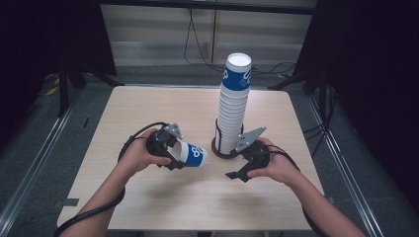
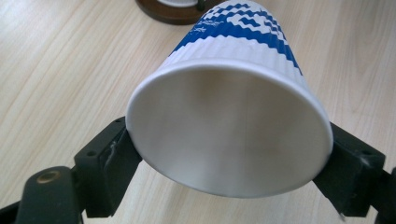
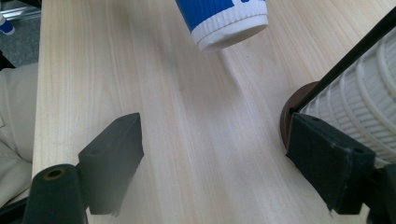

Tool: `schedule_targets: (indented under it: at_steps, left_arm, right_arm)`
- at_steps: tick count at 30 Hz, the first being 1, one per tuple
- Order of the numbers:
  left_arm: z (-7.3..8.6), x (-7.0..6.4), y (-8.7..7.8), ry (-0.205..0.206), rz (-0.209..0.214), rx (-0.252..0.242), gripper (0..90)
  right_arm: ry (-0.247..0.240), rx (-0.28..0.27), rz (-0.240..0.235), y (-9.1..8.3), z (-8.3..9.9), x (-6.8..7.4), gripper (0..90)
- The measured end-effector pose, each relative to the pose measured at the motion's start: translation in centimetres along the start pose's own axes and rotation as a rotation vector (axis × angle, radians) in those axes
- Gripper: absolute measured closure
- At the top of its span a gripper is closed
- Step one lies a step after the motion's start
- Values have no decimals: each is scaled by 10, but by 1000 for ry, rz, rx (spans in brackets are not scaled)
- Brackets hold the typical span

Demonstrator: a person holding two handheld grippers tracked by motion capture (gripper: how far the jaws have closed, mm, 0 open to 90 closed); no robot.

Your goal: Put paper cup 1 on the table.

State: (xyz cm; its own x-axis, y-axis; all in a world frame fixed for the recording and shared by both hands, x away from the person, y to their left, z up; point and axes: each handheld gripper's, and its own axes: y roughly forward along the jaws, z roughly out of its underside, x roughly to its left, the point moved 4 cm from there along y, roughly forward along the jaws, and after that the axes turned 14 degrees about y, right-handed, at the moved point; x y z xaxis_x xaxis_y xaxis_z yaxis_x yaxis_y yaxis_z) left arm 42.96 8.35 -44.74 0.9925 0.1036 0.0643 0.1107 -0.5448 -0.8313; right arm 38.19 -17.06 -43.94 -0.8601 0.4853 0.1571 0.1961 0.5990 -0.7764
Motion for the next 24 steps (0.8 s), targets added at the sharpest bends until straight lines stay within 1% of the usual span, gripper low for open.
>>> schedule_targets:
  at_steps: [1,4,6,7,8,9,11,12,13,15,16,17,18,19,21,23,24]
  left_arm:
    - [1,1,0,3,1,3,162]
    - [1,1,1,-16,1,9,161]
    - [2,1,1,-14,4,15,161]
    - [2,2,0,-1,9,29,160]
    - [2,2,0,3,8,35,160]
    - [1,1,0,-16,1,29,160]
    - [2,2,-1,-15,21,64,160]
    - [2,3,-1,-10,18,76,161]
    - [2,4,-1,-15,15,90,160]
    - [2,6,-3,-3,24,117,160]
    - [1,5,-2,-35,28,107,161]
    - [2,5,-2,-41,33,113,161]
    - [2,7,-3,-32,38,131,160]
    - [2,7,-2,-45,37,133,160]
    - [3,9,-3,-43,47,154,159]
    - [2,9,-4,-53,55,171,159]
    - [2,10,-5,-49,57,181,159]
  right_arm:
    - [1,1,2,0,0,0,178]
    - [2,-1,1,-1,0,0,178]
    - [2,0,2,0,1,0,178]
    - [2,1,1,0,1,0,178]
    - [4,5,7,0,1,0,177]
    - [8,4,1,0,2,0,178]
    - [1,3,2,0,2,0,178]
    - [3,4,2,0,2,0,178]
    - [4,4,1,0,2,0,178]
    - [6,3,-2,0,2,0,178]
    - [6,2,-1,0,2,0,178]
    - [7,0,-2,0,2,0,178]
    - [7,0,0,0,2,0,178]
    - [10,3,2,0,2,0,178]
    - [7,3,0,0,3,0,178]
    - [9,2,-1,-1,3,0,178]
    - [8,2,0,-1,3,0,178]
